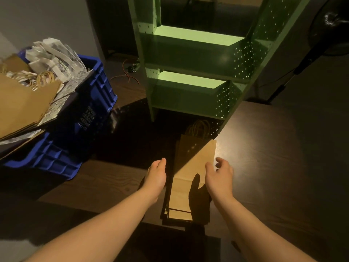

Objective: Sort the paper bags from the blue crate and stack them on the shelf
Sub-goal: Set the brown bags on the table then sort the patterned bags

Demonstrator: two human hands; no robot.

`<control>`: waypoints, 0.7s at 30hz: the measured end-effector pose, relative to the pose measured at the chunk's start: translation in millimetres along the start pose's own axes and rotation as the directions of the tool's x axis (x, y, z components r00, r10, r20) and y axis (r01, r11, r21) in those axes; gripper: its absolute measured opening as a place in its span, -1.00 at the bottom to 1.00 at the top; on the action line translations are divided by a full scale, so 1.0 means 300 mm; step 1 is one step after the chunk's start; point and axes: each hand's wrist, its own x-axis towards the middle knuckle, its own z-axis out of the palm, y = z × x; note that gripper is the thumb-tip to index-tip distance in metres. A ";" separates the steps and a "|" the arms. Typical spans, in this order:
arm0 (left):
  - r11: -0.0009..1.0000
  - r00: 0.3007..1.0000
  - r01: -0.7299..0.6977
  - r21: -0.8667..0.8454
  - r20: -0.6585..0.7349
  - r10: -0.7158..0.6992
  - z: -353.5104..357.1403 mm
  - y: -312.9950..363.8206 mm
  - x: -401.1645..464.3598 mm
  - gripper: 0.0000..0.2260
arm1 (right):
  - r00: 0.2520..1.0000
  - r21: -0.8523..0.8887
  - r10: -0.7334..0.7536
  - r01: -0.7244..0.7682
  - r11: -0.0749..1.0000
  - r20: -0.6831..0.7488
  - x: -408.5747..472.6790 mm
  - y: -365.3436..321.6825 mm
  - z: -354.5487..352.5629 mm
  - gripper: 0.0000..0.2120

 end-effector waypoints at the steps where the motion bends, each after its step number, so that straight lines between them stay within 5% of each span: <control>1: 1.000 1.000 -0.017 -0.013 -0.016 0.017 -0.014 0.007 -0.005 -0.55 | 0.999 0.003 -0.039 0.039 0.999 -0.007 -0.001 -0.024 -0.001 -0.57; 9: 0.974 0.989 -0.146 -0.174 -0.054 0.138 -0.219 0.116 -0.085 -0.66 | 0.934 0.150 -0.263 0.232 0.961 0.241 -0.107 -0.262 0.068 -0.94; 21: 0.861 0.924 -0.382 -0.336 -0.162 0.346 -0.655 0.336 -0.202 -0.80 | 0.805 0.235 -0.447 0.382 0.894 0.390 -0.332 -0.721 0.258 -0.88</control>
